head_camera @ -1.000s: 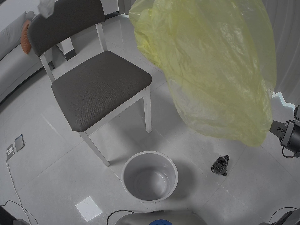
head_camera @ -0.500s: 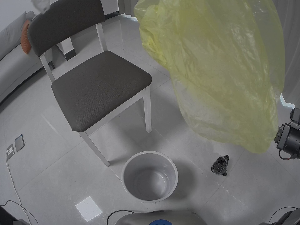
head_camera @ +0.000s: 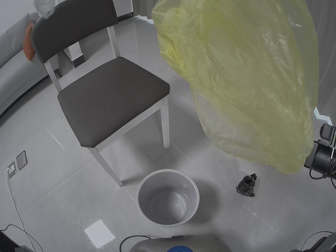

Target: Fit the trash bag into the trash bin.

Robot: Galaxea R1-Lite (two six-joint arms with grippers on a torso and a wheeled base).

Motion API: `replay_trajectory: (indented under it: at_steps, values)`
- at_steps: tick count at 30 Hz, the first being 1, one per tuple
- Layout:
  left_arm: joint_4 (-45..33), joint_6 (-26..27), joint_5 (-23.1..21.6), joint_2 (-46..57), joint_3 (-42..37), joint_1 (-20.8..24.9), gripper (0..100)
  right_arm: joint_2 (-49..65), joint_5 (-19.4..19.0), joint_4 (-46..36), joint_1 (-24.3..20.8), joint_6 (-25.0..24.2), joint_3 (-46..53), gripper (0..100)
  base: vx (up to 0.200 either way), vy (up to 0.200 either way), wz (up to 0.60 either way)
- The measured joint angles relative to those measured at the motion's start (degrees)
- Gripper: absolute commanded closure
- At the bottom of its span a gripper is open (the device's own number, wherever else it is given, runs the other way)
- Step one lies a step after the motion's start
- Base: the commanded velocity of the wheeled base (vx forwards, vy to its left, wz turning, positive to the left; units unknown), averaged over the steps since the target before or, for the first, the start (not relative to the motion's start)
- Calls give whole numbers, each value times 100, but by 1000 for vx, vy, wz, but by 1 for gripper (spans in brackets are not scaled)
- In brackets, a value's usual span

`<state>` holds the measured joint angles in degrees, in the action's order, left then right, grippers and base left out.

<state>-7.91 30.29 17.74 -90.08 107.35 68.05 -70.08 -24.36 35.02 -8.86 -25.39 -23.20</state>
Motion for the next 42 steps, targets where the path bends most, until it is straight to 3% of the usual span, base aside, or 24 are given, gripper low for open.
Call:
replay_trajectory:
  at_steps: [4, 5, 26, 35, 39, 42]
  values:
    - [0, 2, -1, 0, -2, 0, 100, -41, 0, 23, 10, 41, 33, 0, 0, 0, 0]
    - [1, 2, -1, 0, -2, -2, 100, -50, 0, 67, 10, 41, 44, 100, 0, 0, 0]
    - [-21, 38, 90, 5, -206, -35, 100, -133, -30, 312, -1, 41, 188, 100, 0, 0, 0]
    - [-177, -13, 566, -188, -252, -289, 100, -139, -41, 310, 0, 71, 210, 100, 0, 0, 0]
    - [-328, -180, 594, -333, -265, -466, 100, -141, -41, 310, -11, 227, 265, 100, 0, 0, 0]
    - [-495, -720, 591, -416, -308, -612, 100, -144, -41, 312, -61, 361, 324, 100, 0, 0, 0]
